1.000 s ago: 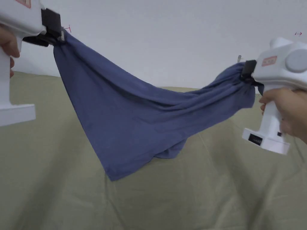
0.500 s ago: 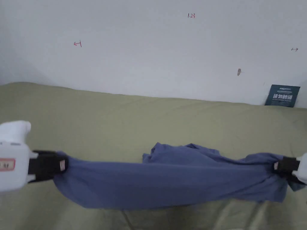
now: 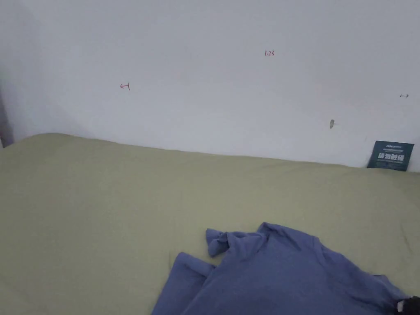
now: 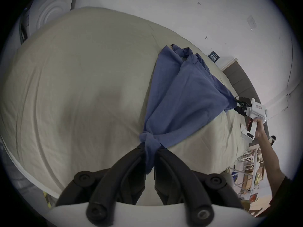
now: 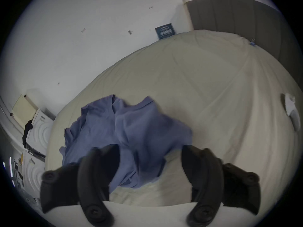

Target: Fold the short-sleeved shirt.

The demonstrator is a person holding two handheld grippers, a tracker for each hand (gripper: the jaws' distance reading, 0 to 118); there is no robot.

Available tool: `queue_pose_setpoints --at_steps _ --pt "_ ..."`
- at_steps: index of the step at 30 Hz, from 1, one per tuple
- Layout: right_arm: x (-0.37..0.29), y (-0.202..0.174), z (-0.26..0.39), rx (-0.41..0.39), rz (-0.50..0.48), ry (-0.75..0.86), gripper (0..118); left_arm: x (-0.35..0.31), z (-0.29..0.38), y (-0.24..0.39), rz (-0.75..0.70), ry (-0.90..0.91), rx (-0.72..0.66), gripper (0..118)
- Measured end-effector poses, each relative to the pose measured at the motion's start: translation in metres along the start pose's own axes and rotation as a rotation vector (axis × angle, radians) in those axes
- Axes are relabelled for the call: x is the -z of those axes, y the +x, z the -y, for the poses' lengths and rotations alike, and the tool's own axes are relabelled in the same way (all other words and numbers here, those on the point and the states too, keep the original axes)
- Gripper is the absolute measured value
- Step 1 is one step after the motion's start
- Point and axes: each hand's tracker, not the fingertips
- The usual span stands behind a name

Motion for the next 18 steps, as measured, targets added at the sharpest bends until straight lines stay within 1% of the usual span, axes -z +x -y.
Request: queue_pose_setpoints --at_steps 1,2,3,4,5,6,7,8,9,10,11,14,15,17,18 --pt "-0.013 0.001 -0.001 0.009 -0.005 0.045 86 -0.006 0.004 0.003 0.004 0.006 -0.027 11" --pt "-0.026 0.000 -0.002 -0.002 0.003 0.081 84 -0.014 0.007 0.006 -0.010 0.019 -0.047 19" --pt "-0.041 -0.003 -0.004 -0.037 0.018 0.111 84 -0.026 0.008 0.010 -0.043 0.060 -0.058 45" --pt "-0.056 -0.007 -0.006 -0.089 0.038 0.149 85 -0.041 0.007 0.016 -0.068 0.127 -0.042 65" --pt "-0.071 -0.013 -0.007 -0.143 0.055 0.183 87 -0.057 0.004 0.024 -0.081 0.223 -0.009 73" --pt "-0.086 -0.022 -0.006 -0.197 0.073 0.219 89 -0.073 -0.005 0.034 -0.092 0.317 0.051 73" --pt "-0.101 -0.033 -0.004 -0.241 0.112 0.246 91 -0.088 -0.014 0.046 -0.122 0.393 0.119 75" --pt "-0.114 -0.042 -0.002 -0.270 0.144 0.266 91 -0.097 -0.023 0.056 -0.142 0.454 0.176 79" --pt "-0.127 -0.056 0.004 -0.300 0.168 0.284 91 -0.105 -0.034 0.069 -0.160 0.500 0.236 86" --pt "-0.137 -0.067 0.010 -0.321 0.178 0.289 93 -0.105 -0.043 0.082 -0.185 0.529 0.256 89" --pt "-0.147 -0.078 0.018 -0.337 0.175 0.286 94 -0.104 -0.052 0.094 -0.205 0.549 0.280 89" --pt "-0.170 -0.099 0.050 -0.347 0.141 0.277 94 -0.092 -0.059 0.130 -0.223 0.603 0.354 89" --pt "-0.172 -0.099 0.063 -0.334 0.124 0.283 94 -0.083 -0.056 0.142 -0.221 0.618 0.372 89" --pt "-0.177 -0.097 0.087 -0.312 0.112 0.284 93 -0.069 -0.047 0.158 -0.219 0.561 0.385 87" --pt "-0.181 -0.097 0.100 -0.307 0.106 0.264 84 -0.061 -0.039 0.164 -0.211 0.519 0.399 76"
